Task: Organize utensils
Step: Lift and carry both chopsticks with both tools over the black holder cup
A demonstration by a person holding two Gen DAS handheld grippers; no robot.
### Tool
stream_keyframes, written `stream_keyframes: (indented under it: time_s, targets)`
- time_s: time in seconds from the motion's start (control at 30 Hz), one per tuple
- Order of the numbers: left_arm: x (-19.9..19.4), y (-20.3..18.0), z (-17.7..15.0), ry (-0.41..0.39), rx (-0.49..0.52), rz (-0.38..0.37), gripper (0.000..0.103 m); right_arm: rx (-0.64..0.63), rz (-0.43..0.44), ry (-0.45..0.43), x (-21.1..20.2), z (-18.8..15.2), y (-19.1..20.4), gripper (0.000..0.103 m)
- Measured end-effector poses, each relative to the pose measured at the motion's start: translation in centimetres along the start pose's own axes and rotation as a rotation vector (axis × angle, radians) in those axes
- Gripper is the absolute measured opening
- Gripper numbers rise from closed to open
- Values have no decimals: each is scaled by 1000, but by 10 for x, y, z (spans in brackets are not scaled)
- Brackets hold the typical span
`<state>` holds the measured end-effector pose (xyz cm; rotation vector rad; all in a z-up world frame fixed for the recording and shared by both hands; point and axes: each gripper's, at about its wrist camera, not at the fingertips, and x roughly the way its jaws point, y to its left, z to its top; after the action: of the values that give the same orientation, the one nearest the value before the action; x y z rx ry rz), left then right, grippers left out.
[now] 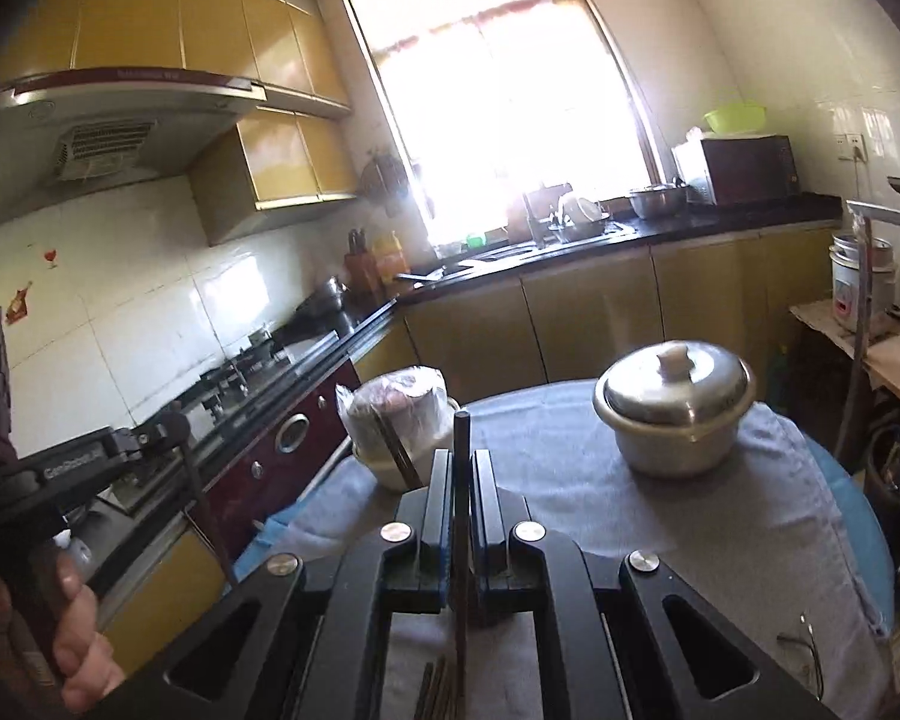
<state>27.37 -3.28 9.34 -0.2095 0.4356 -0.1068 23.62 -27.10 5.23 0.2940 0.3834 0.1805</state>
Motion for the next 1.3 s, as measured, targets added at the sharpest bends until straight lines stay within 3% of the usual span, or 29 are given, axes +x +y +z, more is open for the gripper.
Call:
stream_keyframes:
  time_s: [0.37, 0.63, 1.03, 1.3]
  targets:
    - [51, -7, 35, -131, -48, 41, 5, 17, 17, -67, 21, 47, 2, 6]
    - [86, 0, 32, -129, -108, 39, 5, 63, 4, -98, 47, 59, -13, 6]
    - [129, 7, -6, -98, -144, 50, 5, 87, -21, -48, 90, 34, -34, 6]
    - [143, 9, -29, -59, -109, 53, 5, 103, -12, 1, 107, 16, -41, 6]
